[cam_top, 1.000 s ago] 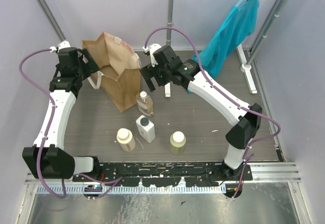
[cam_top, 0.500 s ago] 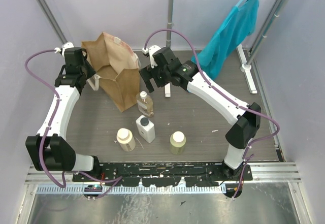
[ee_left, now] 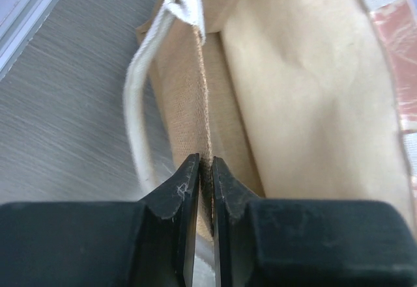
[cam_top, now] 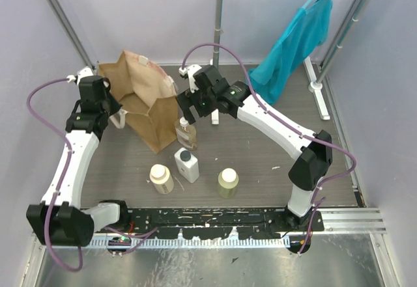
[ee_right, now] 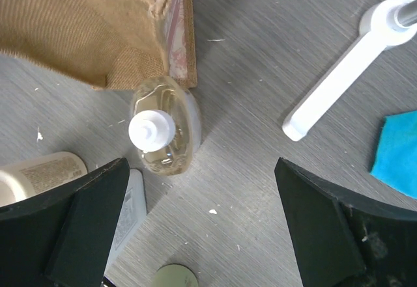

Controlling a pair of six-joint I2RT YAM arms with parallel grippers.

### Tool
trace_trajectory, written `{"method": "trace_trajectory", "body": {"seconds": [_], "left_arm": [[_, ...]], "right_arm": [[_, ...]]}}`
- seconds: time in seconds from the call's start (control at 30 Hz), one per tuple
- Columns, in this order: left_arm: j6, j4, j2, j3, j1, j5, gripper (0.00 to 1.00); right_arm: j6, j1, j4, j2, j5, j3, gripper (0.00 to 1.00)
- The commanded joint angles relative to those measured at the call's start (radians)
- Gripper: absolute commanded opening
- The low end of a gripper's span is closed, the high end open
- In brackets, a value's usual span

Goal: Place the personal care products into the canvas bag

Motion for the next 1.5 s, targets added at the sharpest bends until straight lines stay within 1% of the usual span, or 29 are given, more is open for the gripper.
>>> {"method": "trace_trajectory", "body": {"seconds": [0.0,0.13,0.4,0.6,0.93,1.23,1.3,1.37,1.4,1.47], "left_arm": [[-0.029,-0.049,-0.111,-0.045,-0.022,0.006,0.19],[-0.044,-0.062,-0.167,-0.089,-0.032,-0.006,0.19],[-0.032,-0.060,-0.208,-0.159,-0.032,-0.032,0.21],[-0.023,-0.046,-0.226,-0.193,-0.033,-0.041,0.21],[-0.020,-0.024,-0.221,-0.206,-0.032,-0.035,0.21],[-0.012,-0.009,-0.218,-0.211,-0.032,-0.035,0.21],[-0.013,-0.006,-0.215,-0.213,-0.032,-0.031,0.21],[-0.011,-0.003,-0.213,-0.213,-0.032,-0.028,0.21],[-0.011,-0.002,-0.211,-0.213,-0.032,-0.026,0.21],[-0.009,0.001,-0.211,-0.215,-0.032,-0.026,0.21]], "right_arm": [[-0.017,0.029,0.068,0.006,-0.061,-0.012,1.00],[-0.037,0.052,0.070,0.036,-0.071,-0.019,1.00],[-0.049,0.080,0.104,0.094,-0.066,-0.066,1.00],[-0.049,0.083,0.189,0.091,-0.059,-0.159,1.00],[-0.029,0.084,0.420,0.036,-0.020,-0.332,1.00],[-0.021,0.085,0.507,0.009,0.012,-0.353,1.00],[-0.021,0.086,0.531,-0.001,0.009,-0.359,0.95],[-0.021,0.086,0.546,-0.004,-0.006,-0.362,0.86],[-0.022,0.086,0.547,-0.002,-0.014,-0.359,0.78],[-0.022,0.086,0.534,0.009,-0.027,-0.347,0.56]]}}
